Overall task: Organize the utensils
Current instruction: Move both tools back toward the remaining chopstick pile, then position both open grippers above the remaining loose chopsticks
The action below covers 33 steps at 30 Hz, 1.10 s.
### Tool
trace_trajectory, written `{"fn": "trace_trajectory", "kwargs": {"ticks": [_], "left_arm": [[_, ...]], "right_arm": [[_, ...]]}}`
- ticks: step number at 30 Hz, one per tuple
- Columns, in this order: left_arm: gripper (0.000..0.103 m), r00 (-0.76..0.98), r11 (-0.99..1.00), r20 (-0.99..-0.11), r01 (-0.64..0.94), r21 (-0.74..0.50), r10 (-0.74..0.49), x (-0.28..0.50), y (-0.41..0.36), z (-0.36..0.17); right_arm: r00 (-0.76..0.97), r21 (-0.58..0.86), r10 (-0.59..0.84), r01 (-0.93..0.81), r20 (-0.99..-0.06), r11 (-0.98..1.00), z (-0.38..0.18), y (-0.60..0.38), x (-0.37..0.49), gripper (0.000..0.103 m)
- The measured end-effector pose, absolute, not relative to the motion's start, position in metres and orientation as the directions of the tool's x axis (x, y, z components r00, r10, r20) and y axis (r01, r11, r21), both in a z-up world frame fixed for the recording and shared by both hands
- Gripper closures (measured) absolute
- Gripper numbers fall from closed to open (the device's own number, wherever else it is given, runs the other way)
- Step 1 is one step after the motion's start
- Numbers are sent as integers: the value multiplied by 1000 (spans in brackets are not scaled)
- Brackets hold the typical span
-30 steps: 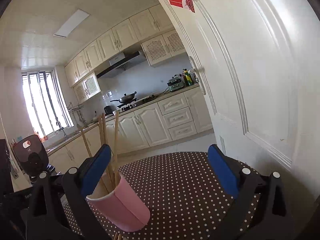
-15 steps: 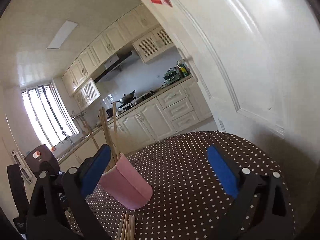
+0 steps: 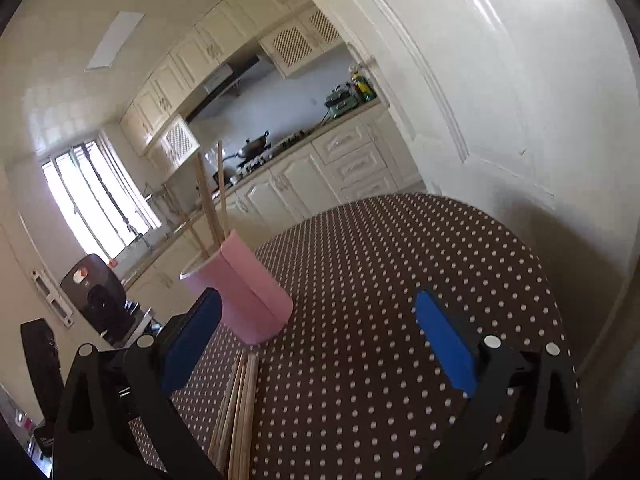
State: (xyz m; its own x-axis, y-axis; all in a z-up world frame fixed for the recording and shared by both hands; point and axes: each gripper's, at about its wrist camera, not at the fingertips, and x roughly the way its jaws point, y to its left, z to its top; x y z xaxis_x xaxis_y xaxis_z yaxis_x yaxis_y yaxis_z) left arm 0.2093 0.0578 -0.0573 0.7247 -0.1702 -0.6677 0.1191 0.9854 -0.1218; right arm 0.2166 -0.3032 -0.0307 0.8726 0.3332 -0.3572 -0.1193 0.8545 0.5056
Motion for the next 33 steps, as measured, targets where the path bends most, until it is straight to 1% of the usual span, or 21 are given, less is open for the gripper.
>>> {"fn": "trace_trajectory", "kwargs": {"ticks": [2, 5, 10, 12, 15, 18, 21, 25, 29, 33], "left_arm": [[44, 701, 984, -691, 132, -118, -176, 205, 55, -63], [40, 676, 985, -717, 136, -107, -171, 202, 52, -67], [38, 642, 986, -752, 148, -72, -151, 197, 48, -72], [38, 631, 988, -765, 144, -53, -132, 195, 46, -75], [38, 594, 984, -791, 166, -57, -147, 195, 42, -78], [38, 574, 982, -804, 179, -65, -158, 195, 39, -78], [38, 554, 978, -815, 196, -70, -170, 195, 36, -77], [38, 536, 977, -830, 205, -51, -156, 195, 31, -79], [37, 521, 977, -841, 208, -44, -149, 194, 28, -82], [37, 514, 977, -844, 205, -51, -152, 193, 27, -83]], "right_arm": [[853, 478, 342, -128, -394, 869, -30, -299, 214, 9], [825, 425, 344, -142, -448, 894, -28, -292, 213, 9], [780, 365, 353, -172, -517, 915, -23, -280, 215, 9], [767, 325, 342, -183, -544, 928, -23, -274, 216, 9], [730, 253, 325, -211, -601, 944, -23, -258, 220, 9], [679, 221, 329, -244, -656, 944, -27, -247, 224, 9], [590, 186, 334, -298, -735, 936, -36, -231, 230, 9], [524, 114, 288, -338, -802, 934, -46, -215, 231, 9], [514, 54, 249, -363, -821, 930, -53, -200, 227, 9], [509, 33, 232, -370, -829, 929, -60, -191, 227, 9]]}}
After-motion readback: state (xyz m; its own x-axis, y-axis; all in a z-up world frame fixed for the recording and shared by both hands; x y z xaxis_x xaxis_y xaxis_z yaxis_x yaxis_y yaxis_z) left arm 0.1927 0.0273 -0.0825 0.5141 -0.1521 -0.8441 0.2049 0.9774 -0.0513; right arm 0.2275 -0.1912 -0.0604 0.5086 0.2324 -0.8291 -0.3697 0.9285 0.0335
